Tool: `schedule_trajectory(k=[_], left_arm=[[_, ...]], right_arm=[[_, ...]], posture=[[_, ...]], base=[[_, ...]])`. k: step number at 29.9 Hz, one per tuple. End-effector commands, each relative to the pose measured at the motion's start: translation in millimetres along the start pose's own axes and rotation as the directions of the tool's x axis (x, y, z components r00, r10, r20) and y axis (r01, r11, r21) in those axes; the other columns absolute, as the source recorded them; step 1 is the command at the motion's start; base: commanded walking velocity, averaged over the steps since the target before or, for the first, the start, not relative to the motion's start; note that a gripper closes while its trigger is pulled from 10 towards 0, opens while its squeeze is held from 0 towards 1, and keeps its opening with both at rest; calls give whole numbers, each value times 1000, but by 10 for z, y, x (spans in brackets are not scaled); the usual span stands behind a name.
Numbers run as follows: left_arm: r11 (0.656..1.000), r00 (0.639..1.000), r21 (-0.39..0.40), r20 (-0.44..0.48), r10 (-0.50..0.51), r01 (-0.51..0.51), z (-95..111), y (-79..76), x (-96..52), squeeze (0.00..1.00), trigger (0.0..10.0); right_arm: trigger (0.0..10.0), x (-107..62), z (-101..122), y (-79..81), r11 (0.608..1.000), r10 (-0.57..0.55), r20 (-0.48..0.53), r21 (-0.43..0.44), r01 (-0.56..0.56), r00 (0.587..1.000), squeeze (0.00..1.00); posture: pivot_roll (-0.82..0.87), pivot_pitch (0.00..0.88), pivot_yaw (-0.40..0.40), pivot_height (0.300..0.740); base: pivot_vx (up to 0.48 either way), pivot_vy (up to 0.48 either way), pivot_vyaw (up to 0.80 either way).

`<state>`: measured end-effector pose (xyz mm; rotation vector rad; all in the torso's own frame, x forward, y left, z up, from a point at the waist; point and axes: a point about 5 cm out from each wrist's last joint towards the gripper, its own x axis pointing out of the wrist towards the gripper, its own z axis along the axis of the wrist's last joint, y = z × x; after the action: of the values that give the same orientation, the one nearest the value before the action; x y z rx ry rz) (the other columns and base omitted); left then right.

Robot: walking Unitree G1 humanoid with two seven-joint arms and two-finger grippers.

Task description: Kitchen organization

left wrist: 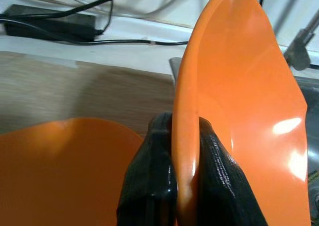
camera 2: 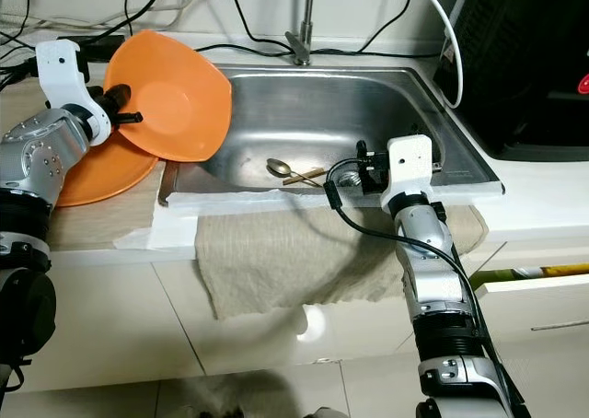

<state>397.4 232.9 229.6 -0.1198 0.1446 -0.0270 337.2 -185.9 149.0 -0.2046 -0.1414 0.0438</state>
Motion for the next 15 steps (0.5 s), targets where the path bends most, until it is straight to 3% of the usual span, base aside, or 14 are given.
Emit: schedule_trajectory(k=[1, 15], left_arm=[[998, 995, 22, -83, 57, -55, -163, 92, -3, 0, 0], [998, 995, 21, -82, 61, -60, -143, 122, 19, 0, 0]], right_arm=[[10000, 29, 29, -34, 1000, -12, 10, 1, 12, 1000, 0], [10000, 89, 35, 2, 1000, -11, 11, 1, 11, 1000, 0]], posture=[[6, 0, -70, 740], [3, 0, -49, 740]], base=[[0, 0, 0], [0, 0, 0]])
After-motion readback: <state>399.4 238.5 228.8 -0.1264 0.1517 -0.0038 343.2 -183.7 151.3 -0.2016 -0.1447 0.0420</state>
